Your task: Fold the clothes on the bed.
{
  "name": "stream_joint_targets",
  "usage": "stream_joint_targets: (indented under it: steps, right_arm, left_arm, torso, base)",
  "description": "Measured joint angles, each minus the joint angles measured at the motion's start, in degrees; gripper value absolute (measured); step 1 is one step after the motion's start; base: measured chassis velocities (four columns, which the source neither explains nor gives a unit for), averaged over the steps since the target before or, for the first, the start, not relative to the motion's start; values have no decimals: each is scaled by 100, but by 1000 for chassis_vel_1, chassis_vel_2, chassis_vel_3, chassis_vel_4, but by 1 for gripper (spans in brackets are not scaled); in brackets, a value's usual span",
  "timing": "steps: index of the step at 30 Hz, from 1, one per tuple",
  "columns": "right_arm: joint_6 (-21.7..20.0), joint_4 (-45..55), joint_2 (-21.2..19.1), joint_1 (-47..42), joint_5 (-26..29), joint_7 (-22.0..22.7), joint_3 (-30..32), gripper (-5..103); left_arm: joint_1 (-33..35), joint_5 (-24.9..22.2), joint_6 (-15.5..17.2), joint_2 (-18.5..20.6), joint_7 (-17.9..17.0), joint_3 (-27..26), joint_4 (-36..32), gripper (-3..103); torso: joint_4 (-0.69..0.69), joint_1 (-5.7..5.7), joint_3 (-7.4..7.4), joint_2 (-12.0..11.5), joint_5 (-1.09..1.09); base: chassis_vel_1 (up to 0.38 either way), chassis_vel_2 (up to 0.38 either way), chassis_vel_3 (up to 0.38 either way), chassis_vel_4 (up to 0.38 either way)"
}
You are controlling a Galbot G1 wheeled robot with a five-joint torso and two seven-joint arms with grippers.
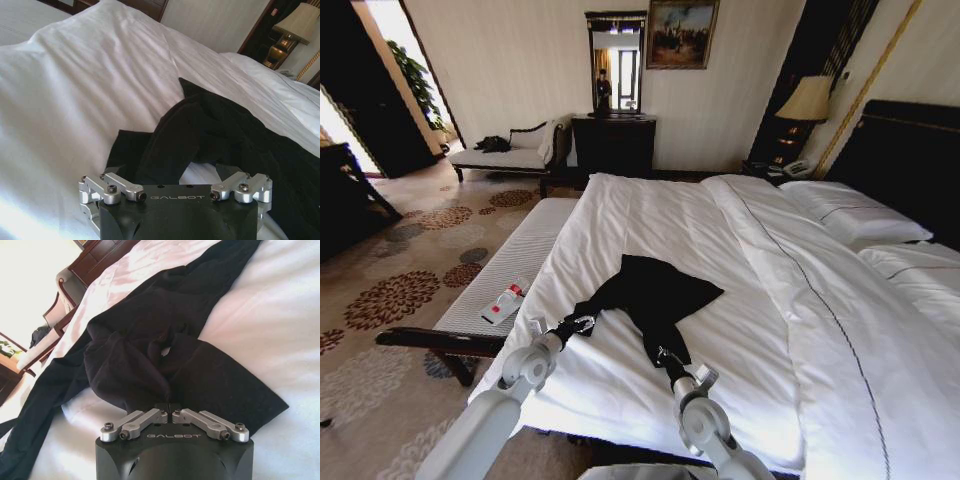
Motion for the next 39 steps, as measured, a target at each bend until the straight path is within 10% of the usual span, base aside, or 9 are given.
stream_joint_targets:
  steps: [29,39]
  right_arm:
    - [-9,23,13,-40,-36,83,41,0]
    - [-9,-7,51,-59,-112,84,14,0]
  left_arm:
    - [136,-1,-32,37,32,-14,-115,7]
    - [130,-114,15,47,25,-112,-136,30]
  torso:
    - [0,0,0,0,0]
    - [0,0,0,0,0]
  base:
    - [0,0,0,0]
    - [0,0,0,0]
